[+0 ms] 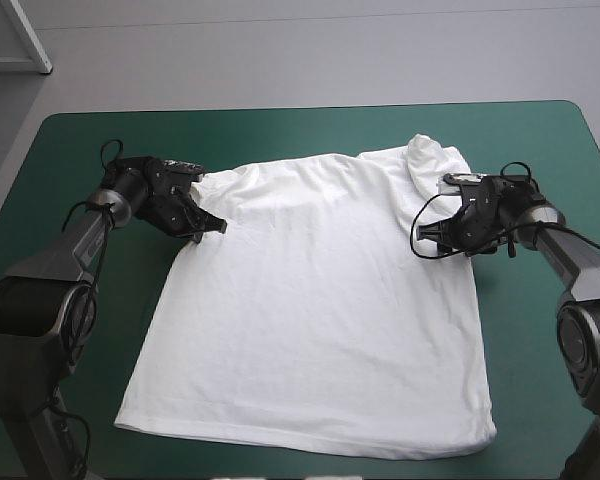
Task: Fold the cloth
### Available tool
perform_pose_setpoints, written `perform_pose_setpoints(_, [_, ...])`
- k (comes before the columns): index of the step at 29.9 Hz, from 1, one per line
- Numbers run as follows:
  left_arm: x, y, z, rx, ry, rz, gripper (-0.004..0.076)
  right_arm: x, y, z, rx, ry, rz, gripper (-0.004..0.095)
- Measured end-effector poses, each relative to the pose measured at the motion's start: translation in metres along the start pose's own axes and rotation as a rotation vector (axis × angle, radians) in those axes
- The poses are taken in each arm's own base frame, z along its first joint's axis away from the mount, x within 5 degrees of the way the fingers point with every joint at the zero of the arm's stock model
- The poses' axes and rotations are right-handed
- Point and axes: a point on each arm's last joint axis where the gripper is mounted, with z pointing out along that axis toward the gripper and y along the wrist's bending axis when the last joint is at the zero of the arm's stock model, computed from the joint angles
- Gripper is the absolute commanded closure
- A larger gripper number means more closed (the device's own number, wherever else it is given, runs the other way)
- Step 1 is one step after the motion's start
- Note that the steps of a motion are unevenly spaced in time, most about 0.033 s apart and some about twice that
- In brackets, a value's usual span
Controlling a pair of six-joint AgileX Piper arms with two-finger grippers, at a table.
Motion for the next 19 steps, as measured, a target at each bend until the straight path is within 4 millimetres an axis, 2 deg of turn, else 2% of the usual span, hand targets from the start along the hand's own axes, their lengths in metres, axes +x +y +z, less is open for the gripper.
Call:
perform_pose_setpoints(2, [0.0000,-0.0001,0.0000,0.001,0.000,-0.001,0.0732,-0.0009,0.0001,0.0007,0.000,0.000,0.000,0.0465])
perform_pose_setpoints(5, [-0.0002,-0.0003,0.0000,0.003,-0.002,-0.003,0.0732,-0.0015,-0.0002,0.0021,0.003,0.001,-0.004,0.0587])
perform_pose_setpoints(8, [-0.0007,-0.0012,0.0004,0.013,-0.007,-0.011,0.0732,-0.0027,-0.0028,0.0032,0.010,-0.004,-0.024,0.0789])
perform_pose_setpoints(9, [-0.0009,-0.0015,0.0008,0.017,-0.009,-0.014,0.0732,-0.0033,-0.0034,0.0037,0.011,-0.008,-0.035,0.0892])
perform_pose_setpoints(10, [-0.0011,-0.0018,0.0008,0.021,-0.011,-0.017,0.0732,-0.0041,-0.0032,0.0046,0.009,-0.016,-0.039,0.0926])
perform_pose_setpoints(16, [-0.0015,-0.0022,0.0012,0.026,-0.014,-0.022,0.0732,-0.0074,-0.0028,0.0060,0.005,-0.049,-0.042,0.0927])
perform_pose_setpoints(19, [-0.0040,-0.0026,-0.0046,0.023,-0.033,-0.018,0.0732,-0.0080,-0.0024,0.0015,0.002,-0.061,-0.041,0.0926])
